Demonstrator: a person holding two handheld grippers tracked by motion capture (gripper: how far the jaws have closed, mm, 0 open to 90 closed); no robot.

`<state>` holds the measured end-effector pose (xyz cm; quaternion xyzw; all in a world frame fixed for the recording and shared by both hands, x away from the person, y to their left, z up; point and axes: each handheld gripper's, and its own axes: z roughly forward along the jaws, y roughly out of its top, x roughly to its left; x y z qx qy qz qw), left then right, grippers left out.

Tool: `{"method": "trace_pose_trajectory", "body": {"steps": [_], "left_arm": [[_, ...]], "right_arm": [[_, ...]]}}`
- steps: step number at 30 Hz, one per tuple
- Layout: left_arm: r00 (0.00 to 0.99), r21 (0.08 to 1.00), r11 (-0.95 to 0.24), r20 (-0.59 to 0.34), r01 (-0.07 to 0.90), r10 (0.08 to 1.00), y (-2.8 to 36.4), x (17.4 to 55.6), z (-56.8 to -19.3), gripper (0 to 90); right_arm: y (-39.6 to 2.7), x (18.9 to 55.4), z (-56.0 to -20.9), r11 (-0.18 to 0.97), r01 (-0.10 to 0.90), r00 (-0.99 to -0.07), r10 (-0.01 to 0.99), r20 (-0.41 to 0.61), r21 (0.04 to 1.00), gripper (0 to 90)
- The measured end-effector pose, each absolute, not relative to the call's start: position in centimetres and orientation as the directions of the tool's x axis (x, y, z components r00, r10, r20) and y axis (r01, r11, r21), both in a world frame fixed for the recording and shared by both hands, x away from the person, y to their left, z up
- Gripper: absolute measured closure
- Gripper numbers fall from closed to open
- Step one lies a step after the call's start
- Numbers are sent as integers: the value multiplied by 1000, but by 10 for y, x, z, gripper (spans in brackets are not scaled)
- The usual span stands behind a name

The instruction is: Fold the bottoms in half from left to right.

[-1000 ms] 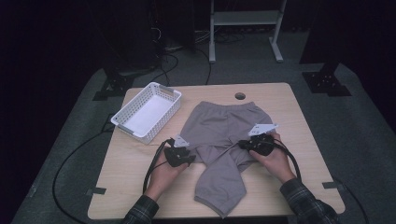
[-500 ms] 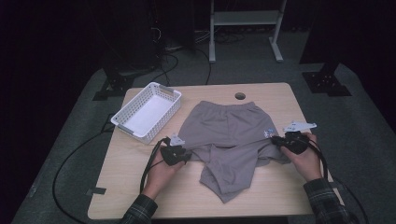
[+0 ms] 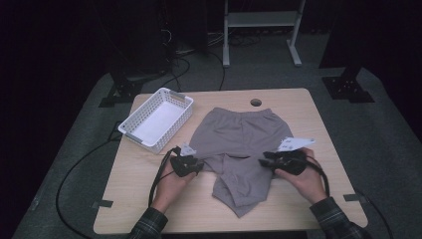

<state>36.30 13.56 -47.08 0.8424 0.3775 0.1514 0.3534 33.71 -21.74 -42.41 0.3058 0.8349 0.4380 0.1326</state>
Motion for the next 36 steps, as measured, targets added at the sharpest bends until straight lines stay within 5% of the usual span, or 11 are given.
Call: {"method": "trace_pose_trajectory", "body": {"steps": [13,16,17,21,36], "left_arm": [[671,708,-469,-10,528,742,136,363,-471,627],[671,709,-468,-10,528,742,136,363,-471,627],[671,709,-468,-10,528,742,136,363,-471,627],[671,709,-468,-10,528,741,136,363,-471,627],[671,713,-464,-12,526,742,136,363,-471,627]], "right_arm": [[-106,334,-456,583,364,-884,461,73,727,524],[-99,337,-469,620,373,-884,464,61,690,636],[-99,336,-469,616,365,-883,467,50,698,711],[-104,334,-461,607,362,-879,475,42,708,785],[-159,328,-429,509,380,-837,544,54,772,836]]}}
